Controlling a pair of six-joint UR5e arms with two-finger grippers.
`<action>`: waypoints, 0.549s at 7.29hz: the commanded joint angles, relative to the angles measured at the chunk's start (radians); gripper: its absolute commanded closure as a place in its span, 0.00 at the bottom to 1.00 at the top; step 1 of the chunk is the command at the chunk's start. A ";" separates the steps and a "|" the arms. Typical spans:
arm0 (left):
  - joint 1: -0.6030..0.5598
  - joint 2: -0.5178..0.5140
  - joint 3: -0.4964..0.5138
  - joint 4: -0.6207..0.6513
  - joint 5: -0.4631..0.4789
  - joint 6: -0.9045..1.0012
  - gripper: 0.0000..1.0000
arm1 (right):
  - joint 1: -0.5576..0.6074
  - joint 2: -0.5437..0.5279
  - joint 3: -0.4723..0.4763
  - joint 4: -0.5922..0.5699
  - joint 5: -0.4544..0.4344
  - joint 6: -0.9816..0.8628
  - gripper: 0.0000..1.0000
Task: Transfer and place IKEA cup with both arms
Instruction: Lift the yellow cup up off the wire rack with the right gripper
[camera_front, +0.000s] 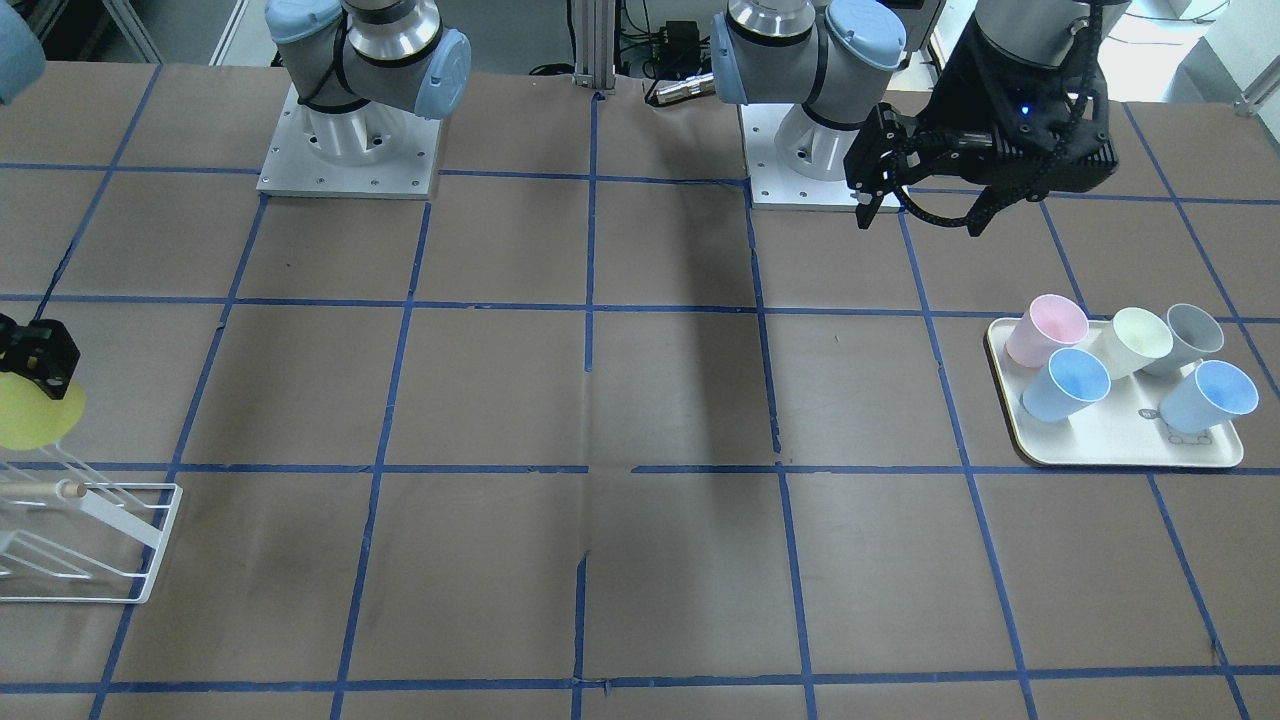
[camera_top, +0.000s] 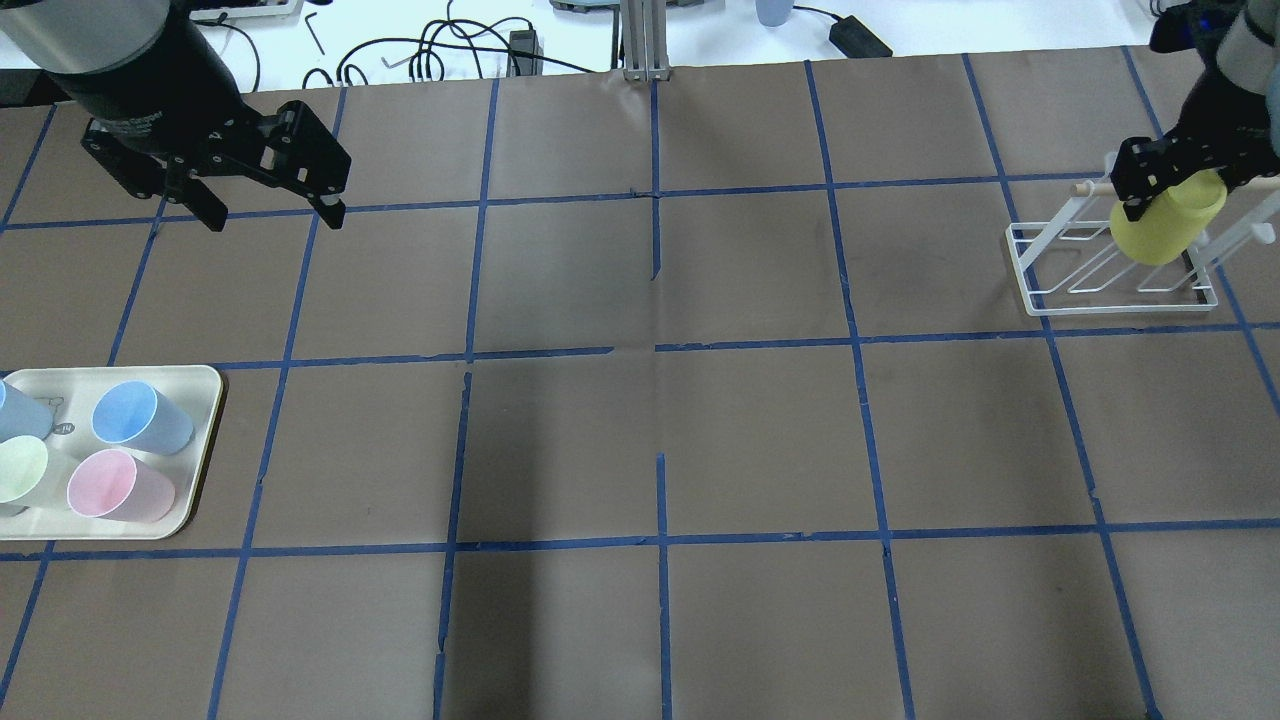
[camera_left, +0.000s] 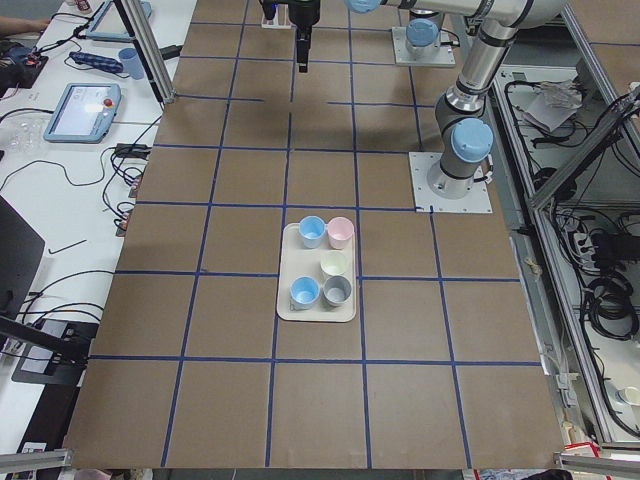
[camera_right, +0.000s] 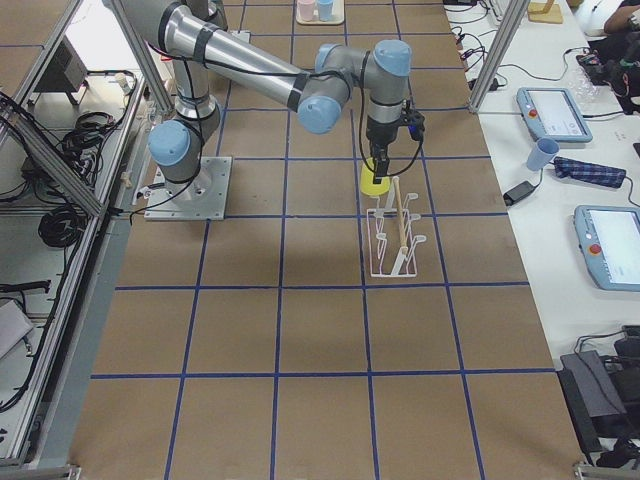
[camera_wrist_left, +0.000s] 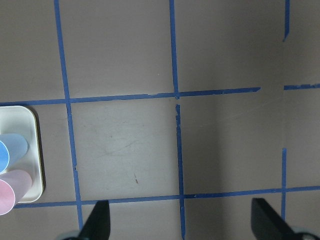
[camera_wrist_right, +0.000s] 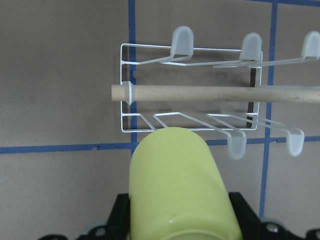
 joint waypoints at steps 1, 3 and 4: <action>0.003 0.001 -0.001 0.000 -0.045 0.000 0.00 | 0.002 -0.069 -0.072 0.174 0.121 0.002 0.53; 0.006 0.003 -0.005 -0.002 -0.086 0.002 0.00 | 0.002 -0.069 -0.146 0.382 0.357 0.010 0.53; 0.024 0.005 -0.008 -0.011 -0.162 0.005 0.00 | 0.002 -0.069 -0.154 0.485 0.499 0.013 0.53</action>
